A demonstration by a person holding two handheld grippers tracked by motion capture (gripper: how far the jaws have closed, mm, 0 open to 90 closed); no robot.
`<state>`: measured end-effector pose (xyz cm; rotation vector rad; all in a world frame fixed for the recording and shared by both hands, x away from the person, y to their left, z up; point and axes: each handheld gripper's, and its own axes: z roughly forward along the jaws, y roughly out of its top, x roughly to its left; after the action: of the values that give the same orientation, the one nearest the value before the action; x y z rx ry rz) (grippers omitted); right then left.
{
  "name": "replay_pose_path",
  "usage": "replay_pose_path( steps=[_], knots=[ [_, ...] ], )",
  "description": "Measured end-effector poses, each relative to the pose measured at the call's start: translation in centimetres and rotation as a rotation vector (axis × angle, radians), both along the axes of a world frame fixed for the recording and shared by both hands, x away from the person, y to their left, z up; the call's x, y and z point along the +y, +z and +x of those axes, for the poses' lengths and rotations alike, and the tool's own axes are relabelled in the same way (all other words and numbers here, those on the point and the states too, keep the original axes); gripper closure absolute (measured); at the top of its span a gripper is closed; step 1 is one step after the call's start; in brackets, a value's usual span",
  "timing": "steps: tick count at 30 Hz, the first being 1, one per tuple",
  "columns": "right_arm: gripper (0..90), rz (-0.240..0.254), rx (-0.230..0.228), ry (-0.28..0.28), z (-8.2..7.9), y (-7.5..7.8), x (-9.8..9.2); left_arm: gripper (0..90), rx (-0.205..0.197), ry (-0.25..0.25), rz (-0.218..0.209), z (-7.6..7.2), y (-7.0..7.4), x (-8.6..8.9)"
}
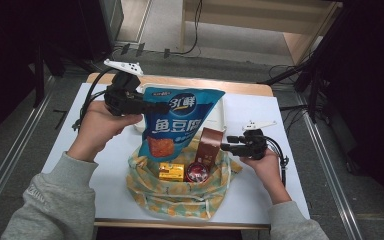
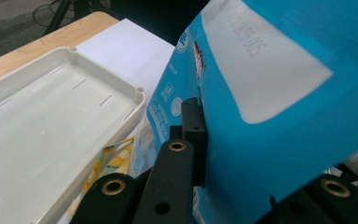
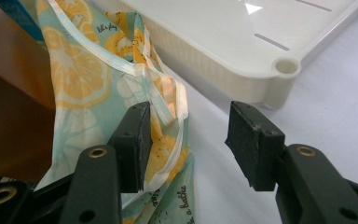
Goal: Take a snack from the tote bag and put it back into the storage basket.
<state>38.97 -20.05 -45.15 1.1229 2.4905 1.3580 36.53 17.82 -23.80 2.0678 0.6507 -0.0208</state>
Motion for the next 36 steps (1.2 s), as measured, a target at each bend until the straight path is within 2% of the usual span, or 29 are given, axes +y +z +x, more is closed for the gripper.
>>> replay_pose_path(
  steps=[7,10,19,29,36],
  knots=[
    [50.0,-0.002,0.005,0.006,0.0,0.0,0.1,90.0,-0.021,0.026,-0.002,0.0,1.1,1.1],
    [50.1,0.006,-0.009,0.004,0.0,0.1,0.0,90.0,-0.027,0.046,-0.007,0.1,1.3,1.7],
    [50.1,-0.006,-0.003,0.010,0.0,0.0,0.1,90.0,-0.047,0.097,0.009,0.3,1.4,3.4],
    [50.1,-0.005,-0.007,0.006,0.0,0.0,0.1,90.0,-0.032,0.161,-0.002,1.2,1.3,5.2],
    [50.1,-0.004,-0.007,0.006,0.0,0.0,0.0,90.0,-0.048,0.210,0.024,1.8,1.5,6.2]
  ],
)
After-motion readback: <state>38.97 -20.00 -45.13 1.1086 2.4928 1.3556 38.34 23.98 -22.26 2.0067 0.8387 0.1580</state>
